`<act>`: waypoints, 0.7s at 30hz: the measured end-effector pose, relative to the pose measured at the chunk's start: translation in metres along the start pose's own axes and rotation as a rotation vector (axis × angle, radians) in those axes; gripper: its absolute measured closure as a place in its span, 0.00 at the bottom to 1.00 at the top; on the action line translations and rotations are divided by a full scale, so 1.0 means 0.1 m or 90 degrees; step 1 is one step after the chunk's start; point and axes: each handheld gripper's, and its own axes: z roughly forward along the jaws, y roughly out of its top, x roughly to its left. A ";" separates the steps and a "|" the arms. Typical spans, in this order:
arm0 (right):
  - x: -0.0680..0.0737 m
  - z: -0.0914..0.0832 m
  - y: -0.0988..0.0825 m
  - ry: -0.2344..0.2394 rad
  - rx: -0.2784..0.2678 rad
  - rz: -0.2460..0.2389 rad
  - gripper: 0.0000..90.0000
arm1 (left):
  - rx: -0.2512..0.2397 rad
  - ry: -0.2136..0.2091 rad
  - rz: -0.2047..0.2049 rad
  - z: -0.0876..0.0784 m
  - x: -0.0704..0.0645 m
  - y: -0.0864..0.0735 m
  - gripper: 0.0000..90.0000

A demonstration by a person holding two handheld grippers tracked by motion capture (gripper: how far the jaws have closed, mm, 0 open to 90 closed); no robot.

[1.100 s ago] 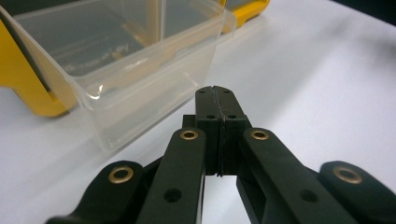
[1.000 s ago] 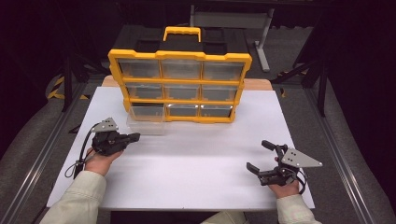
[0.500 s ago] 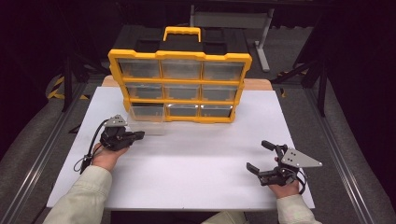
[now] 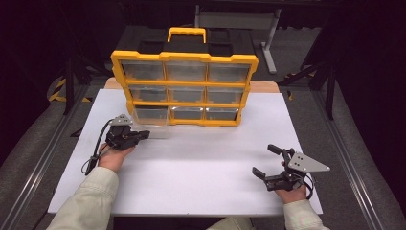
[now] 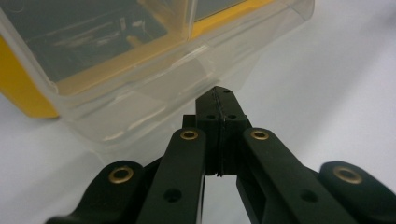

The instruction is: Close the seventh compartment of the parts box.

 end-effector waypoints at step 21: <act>-0.01 0.01 -0.01 0.006 0.000 0.003 0.01 | 0.000 0.039 -0.010 0.16 0.12 0.20 0.99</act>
